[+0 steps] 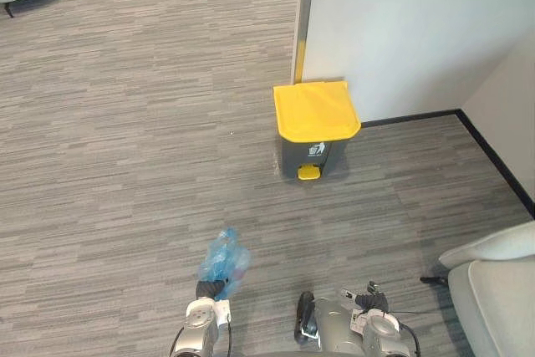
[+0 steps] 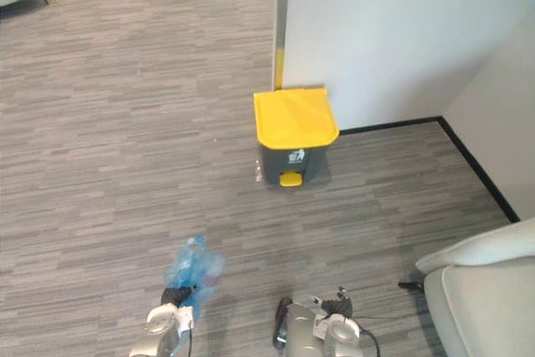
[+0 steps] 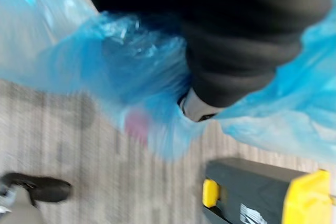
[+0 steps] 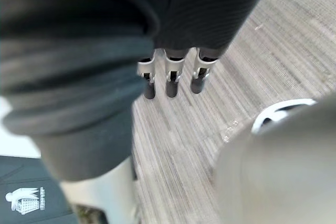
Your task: Gather rubbish on tea table into small bin, then transfer packed bag to large trash can.
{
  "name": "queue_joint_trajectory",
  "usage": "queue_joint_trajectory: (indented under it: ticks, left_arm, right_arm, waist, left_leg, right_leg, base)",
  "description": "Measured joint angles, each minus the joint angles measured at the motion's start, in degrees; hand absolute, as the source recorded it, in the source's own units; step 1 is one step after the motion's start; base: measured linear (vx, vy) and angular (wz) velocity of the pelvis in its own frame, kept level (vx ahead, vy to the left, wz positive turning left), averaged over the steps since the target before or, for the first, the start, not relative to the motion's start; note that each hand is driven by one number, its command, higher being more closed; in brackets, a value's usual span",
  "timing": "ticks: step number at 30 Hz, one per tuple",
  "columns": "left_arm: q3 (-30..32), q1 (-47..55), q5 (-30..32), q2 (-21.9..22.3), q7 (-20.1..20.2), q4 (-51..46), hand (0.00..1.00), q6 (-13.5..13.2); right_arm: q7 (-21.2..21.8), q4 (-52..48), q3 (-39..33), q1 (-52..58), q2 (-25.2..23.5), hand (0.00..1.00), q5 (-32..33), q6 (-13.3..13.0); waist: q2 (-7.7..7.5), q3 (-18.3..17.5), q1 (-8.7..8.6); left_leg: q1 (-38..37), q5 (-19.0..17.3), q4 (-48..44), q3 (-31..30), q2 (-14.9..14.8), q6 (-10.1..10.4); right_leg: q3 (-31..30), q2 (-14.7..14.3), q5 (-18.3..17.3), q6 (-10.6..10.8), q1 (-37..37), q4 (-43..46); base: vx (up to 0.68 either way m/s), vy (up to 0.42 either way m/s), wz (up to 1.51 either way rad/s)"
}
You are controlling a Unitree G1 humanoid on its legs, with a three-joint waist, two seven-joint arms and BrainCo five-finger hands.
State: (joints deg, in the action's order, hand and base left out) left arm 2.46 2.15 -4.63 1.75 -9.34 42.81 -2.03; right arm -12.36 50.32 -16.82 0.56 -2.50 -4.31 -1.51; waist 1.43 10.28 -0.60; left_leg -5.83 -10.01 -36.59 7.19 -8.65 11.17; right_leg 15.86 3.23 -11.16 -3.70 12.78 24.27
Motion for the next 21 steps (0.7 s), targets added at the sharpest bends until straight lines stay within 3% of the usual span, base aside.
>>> queue_joint_trajectory:
  ticks: [1, 3, 4, 6, 7, 9, 10, 13, 16, 17, 19, 21]
  left_arm:
    - [0.17, 0.64, -0.01, 0.61, 0.26, -1.03, 1.0, -0.05]
    - [0.05, 1.81, -0.06, 1.08, 1.07, -1.94, 1.0, -0.03]
    - [0.31, 2.34, -0.12, 1.1, 1.11, -2.2, 1.0, 0.02]
    - [0.48, 2.7, -0.13, 1.11, 1.1, -2.36, 1.0, 0.04]
    - [0.55, 2.71, -0.12, 1.12, 1.06, -2.57, 1.0, 0.04]
    - [0.41, 2.71, -0.11, 1.12, 1.06, -2.51, 1.0, 0.06]
    - [0.51, 3.11, -0.07, 1.16, 0.98, -2.08, 1.0, 0.07]
    - [0.78, 2.5, -0.03, 0.76, 0.67, -1.4, 1.0, 0.17]
    - [-0.23, 3.25, -0.03, 0.8, 0.6, -1.53, 1.0, 0.27]
    - [-0.49, 3.29, -0.06, 0.38, 0.53, -1.54, 1.0, 0.32]
    - [-0.63, 3.35, -0.05, -0.39, 0.48, -1.51, 1.0, 0.33]
    - [-0.44, 3.03, -0.01, -1.16, 0.3, -1.5, 1.0, 0.3]
  right_arm:
    - [-0.03, -0.1, 1.51, -0.22, 0.16, 0.0, -0.02, 0.11]
    - [0.0, -0.08, 3.09, -0.17, -0.39, 0.0, 0.03, 0.28]
    - [0.0, -0.1, 2.97, -0.62, -1.2, 0.0, 0.02, 0.38]
    - [-0.06, -0.16, 2.32, -0.72, -1.74, 0.0, 0.05, 0.44]
    - [-0.09, -0.17, 1.83, -0.58, -1.74, 0.0, 0.05, 0.5]
    - [-0.14, 0.05, 1.03, 0.06, -1.49, 0.0, 0.03, 0.54]
    - [-0.1, 0.76, 1.08, 1.22, -0.78, 0.0, 0.02, 0.64]
    - [-0.03, 0.71, 0.93, 2.24, -1.1, 0.0, -0.13, 1.12]
    - [0.08, 0.48, 0.93, 2.0, -1.14, 0.0, -0.19, 1.2]
    - [0.19, 0.0, 1.34, 2.07, -1.11, 0.0, -0.08, 1.25]
    - [0.08, -0.15, 1.26, 2.35, -1.1, 0.0, -0.21, 1.03]
    - [0.12, -0.16, 1.26, 2.27, -1.11, 0.0, -0.22, 1.0]
  waist:
    - [0.2, 0.04, 0.41]
    - [-0.22, -0.02, 1.31]
    - [-0.85, -0.11, 1.96]
    - [-1.23, -0.26, 2.23]
    - [-1.28, -0.22, 2.66]
    - [-1.1, -0.34, 2.77]
    - [-2.01, -1.31, 3.38]
    - [-3.57, -2.19, 3.3]
    - [-2.93, -1.94, 3.7]
    - [-2.77, -1.7, 3.48]
    - [-2.77, -1.7, 2.88]
    - [-3.27, -1.95, 2.62]
  left_leg:
    - [3.83, 2.5, -8.67, 0.21, -1.7, 0.63]
    - [10.71, -2.89, -17.12, 2.8, -4.25, -3.27]
    - [13.27, -4.86, -13.76, 4.67, -4.21, -5.23]
    - [14.98, -5.67, -5.74, 5.13, -3.53, -6.56]
    - [16.41, -5.63, 2.97, 4.18, -2.76, -6.87]
    - [17.37, -2.47, 15.2, 1.59, -0.67, -6.34]
    - [16.26, 4.69, 18.5, 1.1, 1.07, -6.25]
    - [14.75, 2.9, 18.71, 4.2, 3.49, -8.22]
    - [8.33, -0.33, 21.08, 8.17, 4.92, -9.9]
    - [4.82, -1.75, 22.45, 8.56, 5.69, -10.57]
    - [2.24, -3.21, 22.92, 8.52, 5.94, -10.61]
    - [-0.79, -4.07, 24.57, 8.07, 6.11, -10.24]
  right_leg:
    - [-0.7, -1.25, -0.23, -0.24, -2.42, -2.2]
    - [-3.87, -3.33, -0.81, -1.24, -7.62, -6.32]
    - [-5.78, -3.32, -0.33, -0.53, -9.64, -7.86]
    - [-8.17, -3.2, -0.34, -0.5, -11.37, -9.27]
    - [-10.36, -2.98, -0.69, 0.23, -13.05, -10.62]
    - [-12.26, -2.06, -1.97, 2.41, -14.92, -11.4]
    - [-15.01, -0.97, -3.48, 4.9, -15.56, -11.31]
    - [-15.32, 2.47, -3.59, 6.18, -16.18, -10.54]
    - [-15.26, 4.91, -2.36, 10.28, -9.94, 7.4]
    - [-14.92, 6.58, 0.45, 12.39, -3.41, 21.85]
    - [-13.22, 7.21, -0.76, 10.8, 0.16, 28.44]
    - [-10.06, 7.08, -3.24, 9.09, 3.39, 28.19]
  base:
    - [0.47, -0.129, -0.31]
    - [0.42, -0.005, -0.91]
    - [0.38, 0.029, -1.05]
    - [0.3, 0.067, -0.83]
    - [0.46, 0.218, -0.89]
    - [0.43, 0.263, -0.76]
    - [0.34, 0.234, -0.51]
    - [0.45, 0.276, -0.32]
    - [0.29, 0.23, -0.59]
    - [0.19, 0.139, -0.14]
    - [0.26, 0.11, 0.0]
    - [0.3, 0.0, 0.15]
